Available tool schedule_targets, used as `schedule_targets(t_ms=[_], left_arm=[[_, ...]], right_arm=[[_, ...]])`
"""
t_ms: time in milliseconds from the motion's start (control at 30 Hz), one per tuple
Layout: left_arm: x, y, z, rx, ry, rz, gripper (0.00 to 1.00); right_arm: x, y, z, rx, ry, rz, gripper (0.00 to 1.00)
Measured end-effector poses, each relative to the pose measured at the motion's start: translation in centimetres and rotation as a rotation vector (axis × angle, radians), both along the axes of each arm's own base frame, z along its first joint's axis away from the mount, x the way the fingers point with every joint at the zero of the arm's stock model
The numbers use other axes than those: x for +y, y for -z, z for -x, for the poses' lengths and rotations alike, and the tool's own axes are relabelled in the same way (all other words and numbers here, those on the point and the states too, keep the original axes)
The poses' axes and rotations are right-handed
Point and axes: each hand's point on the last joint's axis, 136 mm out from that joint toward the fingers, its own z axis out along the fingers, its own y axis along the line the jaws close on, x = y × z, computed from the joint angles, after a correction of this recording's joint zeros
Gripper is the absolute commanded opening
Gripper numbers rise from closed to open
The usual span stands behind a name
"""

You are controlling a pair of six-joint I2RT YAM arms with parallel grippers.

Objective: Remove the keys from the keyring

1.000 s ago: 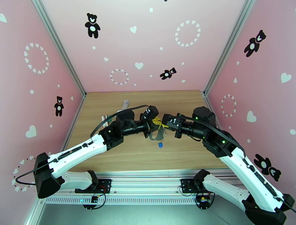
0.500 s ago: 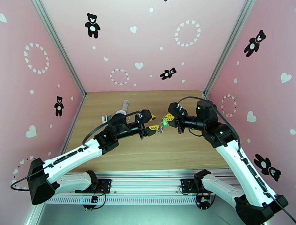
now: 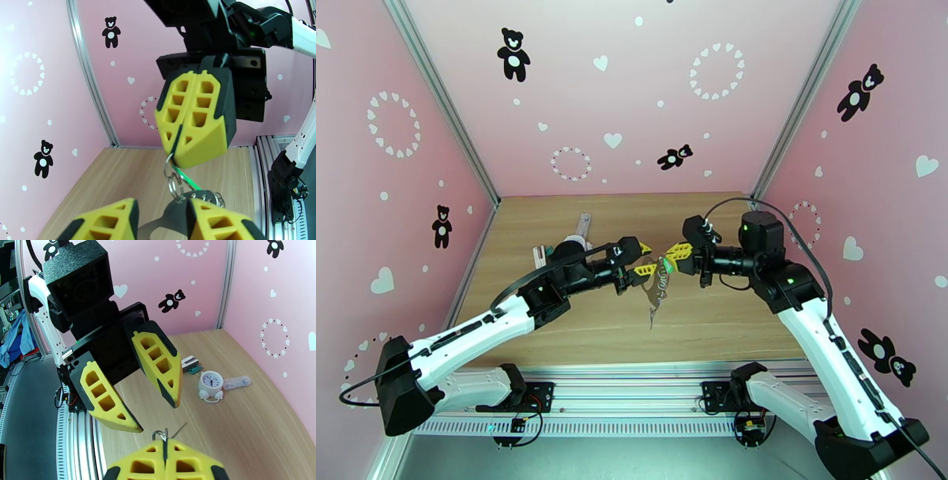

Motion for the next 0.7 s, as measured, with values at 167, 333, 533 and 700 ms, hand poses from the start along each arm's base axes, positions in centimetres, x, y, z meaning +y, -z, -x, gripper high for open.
schedule_targets(t_ms=[167, 333, 533, 700], left_arm=[[-0.2, 0.0, -0.1, -0.004, 0.007, 0.004, 0.38], [-0.6, 0.7, -0.4, 0.006, 0.007, -0.007, 0.32], [-0.8, 1.1, -0.5, 0.015, 0.010, -0.012, 0.25], [-0.9, 0.8, -0.4, 0.015, 0.017, 0.001, 0.20]], right_arm=[[0.2, -0.2, 0.0, 0.008, -0.012, -0.013, 0.00], [0.3, -0.3, -0.1, 0.011, -0.018, -0.021, 0.00], [0.3, -0.4, -0.2, 0.012, -0.016, -0.024, 0.00], [0.3, -0.4, -0.2, 0.008, -0.016, -0.026, 0.00]])
